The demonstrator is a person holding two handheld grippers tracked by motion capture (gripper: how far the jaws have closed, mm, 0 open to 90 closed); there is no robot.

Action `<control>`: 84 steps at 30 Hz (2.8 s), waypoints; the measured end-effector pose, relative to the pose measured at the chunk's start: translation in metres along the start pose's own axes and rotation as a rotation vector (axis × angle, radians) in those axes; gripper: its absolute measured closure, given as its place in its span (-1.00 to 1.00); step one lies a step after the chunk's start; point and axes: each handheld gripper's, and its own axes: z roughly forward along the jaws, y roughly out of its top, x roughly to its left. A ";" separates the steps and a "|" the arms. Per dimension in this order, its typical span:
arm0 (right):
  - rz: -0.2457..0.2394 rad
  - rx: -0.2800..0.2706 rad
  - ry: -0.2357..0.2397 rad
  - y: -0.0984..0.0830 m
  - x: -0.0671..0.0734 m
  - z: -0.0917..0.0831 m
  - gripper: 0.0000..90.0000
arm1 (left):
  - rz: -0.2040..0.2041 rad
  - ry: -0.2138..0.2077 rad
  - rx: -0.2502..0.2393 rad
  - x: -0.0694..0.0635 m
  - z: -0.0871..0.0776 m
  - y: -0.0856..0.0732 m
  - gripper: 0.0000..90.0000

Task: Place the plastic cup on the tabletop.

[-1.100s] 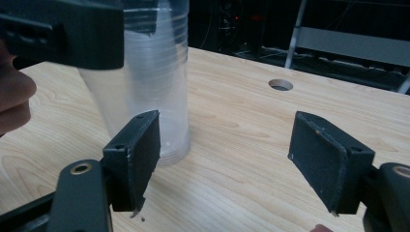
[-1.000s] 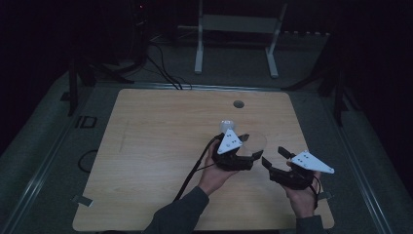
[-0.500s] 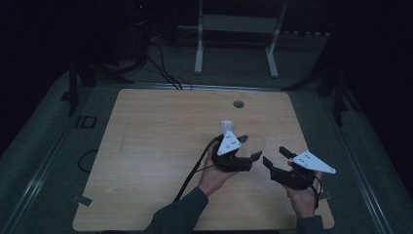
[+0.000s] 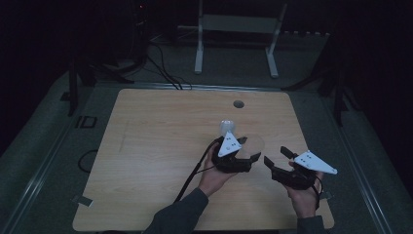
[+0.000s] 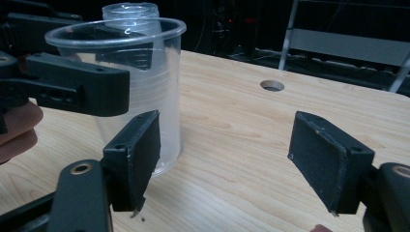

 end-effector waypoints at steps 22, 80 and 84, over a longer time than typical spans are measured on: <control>0.003 -0.010 -0.011 0.000 -0.002 -0.002 -0.41 | 0.010 0.011 -0.004 0.001 0.004 -0.012 -0.31; 0.019 -0.024 -0.018 -0.001 -0.002 -0.003 -0.41 | 0.019 0.022 -0.006 0.000 0.022 -0.052 -0.36; 0.021 -0.024 -0.017 -0.002 -0.002 -0.002 -0.41 | 0.020 0.019 0.003 0.000 0.024 -0.054 -0.36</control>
